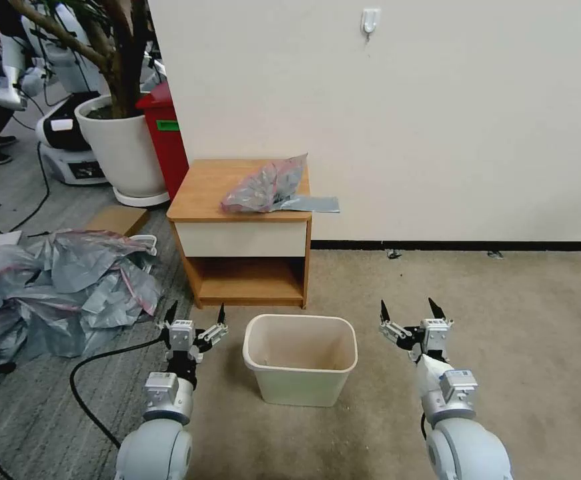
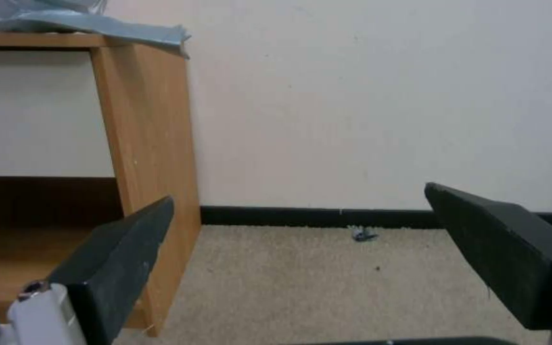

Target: Pick up the garbage bag from the table and place it over the trash can.

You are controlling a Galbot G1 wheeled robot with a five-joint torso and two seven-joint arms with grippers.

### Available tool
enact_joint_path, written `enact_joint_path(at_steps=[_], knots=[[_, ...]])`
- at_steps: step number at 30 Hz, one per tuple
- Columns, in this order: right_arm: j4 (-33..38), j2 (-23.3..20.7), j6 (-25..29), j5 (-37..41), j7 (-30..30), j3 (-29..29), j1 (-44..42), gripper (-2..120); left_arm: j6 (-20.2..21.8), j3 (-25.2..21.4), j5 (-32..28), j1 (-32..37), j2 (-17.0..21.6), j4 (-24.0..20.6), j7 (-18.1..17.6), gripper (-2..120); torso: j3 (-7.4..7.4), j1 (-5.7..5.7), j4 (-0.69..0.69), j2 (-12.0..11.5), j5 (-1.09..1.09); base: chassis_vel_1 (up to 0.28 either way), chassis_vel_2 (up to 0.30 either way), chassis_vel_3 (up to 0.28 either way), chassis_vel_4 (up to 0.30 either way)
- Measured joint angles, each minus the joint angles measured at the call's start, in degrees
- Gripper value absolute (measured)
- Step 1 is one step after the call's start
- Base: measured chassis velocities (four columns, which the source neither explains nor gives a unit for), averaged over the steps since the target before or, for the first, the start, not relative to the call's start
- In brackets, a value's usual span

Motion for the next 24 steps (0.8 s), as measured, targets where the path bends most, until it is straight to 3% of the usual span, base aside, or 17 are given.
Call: enact_joint_path(at_steps=[24], knots=[[0.0, 0.0, 0.0, 0.0, 0.0, 0.0, 0.0, 100, 0.0, 0.0, 0.0, 0.0, 0.0, 0.0, 0.0, 100, 0.0, 0.0, 0.0, 0.0, 0.0, 0.0, 0.0, 0.0, 0.0]])
